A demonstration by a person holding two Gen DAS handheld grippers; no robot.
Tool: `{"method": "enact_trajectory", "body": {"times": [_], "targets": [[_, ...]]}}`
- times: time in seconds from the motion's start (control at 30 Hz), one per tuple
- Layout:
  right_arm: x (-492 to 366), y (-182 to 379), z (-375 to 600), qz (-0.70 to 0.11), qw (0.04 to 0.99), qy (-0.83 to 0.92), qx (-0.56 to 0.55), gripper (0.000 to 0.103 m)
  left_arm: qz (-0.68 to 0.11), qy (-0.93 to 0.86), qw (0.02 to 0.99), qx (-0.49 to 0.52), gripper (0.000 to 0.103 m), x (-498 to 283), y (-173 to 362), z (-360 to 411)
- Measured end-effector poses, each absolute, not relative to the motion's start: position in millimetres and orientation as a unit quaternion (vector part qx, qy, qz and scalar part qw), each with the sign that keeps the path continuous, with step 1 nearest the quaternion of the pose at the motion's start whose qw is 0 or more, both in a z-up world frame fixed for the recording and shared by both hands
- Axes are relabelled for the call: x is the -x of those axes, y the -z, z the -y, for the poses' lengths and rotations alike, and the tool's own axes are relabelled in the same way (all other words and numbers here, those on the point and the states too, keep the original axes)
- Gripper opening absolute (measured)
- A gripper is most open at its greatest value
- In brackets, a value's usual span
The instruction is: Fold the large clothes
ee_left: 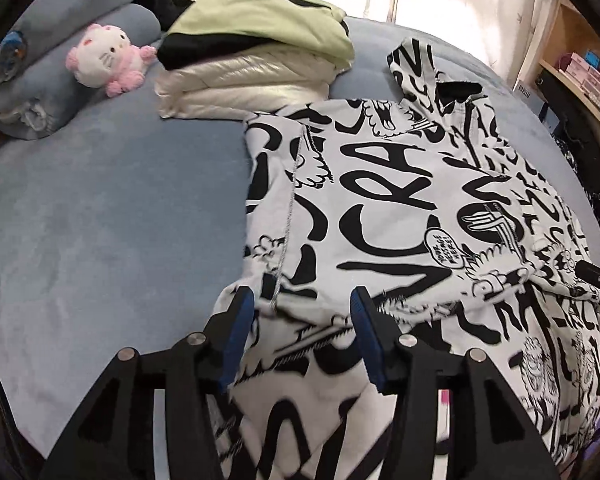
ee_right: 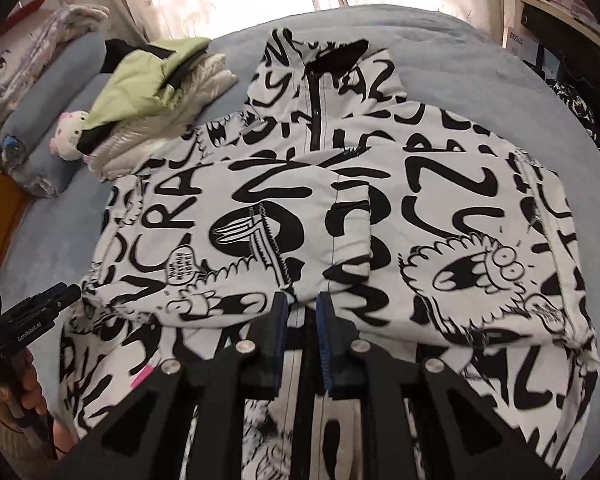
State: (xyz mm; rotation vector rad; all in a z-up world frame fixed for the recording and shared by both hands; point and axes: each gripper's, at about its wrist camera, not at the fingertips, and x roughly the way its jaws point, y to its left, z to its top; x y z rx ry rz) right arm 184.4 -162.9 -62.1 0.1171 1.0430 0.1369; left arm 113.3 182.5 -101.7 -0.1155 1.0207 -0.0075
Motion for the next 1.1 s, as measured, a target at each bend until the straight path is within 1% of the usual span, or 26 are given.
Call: {"method": "enact_trajectory", "body": {"times": [0.47,0.63,0.8,0.87,0.9,0.93,1.0,1.1], "targets": [[-98.5,18.6,183.9,-0.451,0.888,-0.064,-0.065,0.015,-0.455,-0.008,0.888,0.057,0.05,-19.6,59.2,-197.4],[-68.3,5.8,190.3,-0.43,0.898,-0.066,-0.067,0.015,-0.44,-0.014,0.896,0.057,0.057,9.1,47.3,-197.1],[-38.4,-0.2,195.1,-0.42,0.902,-0.074,-0.07,0.016,-0.439,-0.016,0.896,0.058,0.058,37.5,45.3,-199.6],[-26.2,0.0,198.7,-0.42,0.901,-0.08,-0.072,0.023,-0.444,-0.011,0.894,0.062,0.059,48.6,48.5,-202.2],[-21.5,-0.2,200.2,-0.419,0.901,-0.083,-0.073,0.032,-0.447,-0.008,0.892,0.064,0.06,53.6,51.2,-203.5],[-15.2,0.4,203.2,-0.417,0.902,-0.086,-0.073,0.039,-0.451,-0.002,0.89,0.067,0.064,57.6,54.7,-205.3],[-2.5,3.1,208.7,-0.418,0.901,-0.091,-0.071,0.041,-0.461,0.009,0.884,0.074,0.067,65.2,64.0,-207.3],[14.8,12.8,222.4,-0.43,0.895,-0.094,-0.065,0.041,-0.487,0.039,0.868,0.091,0.067,73.2,86.7,-208.6]]}}
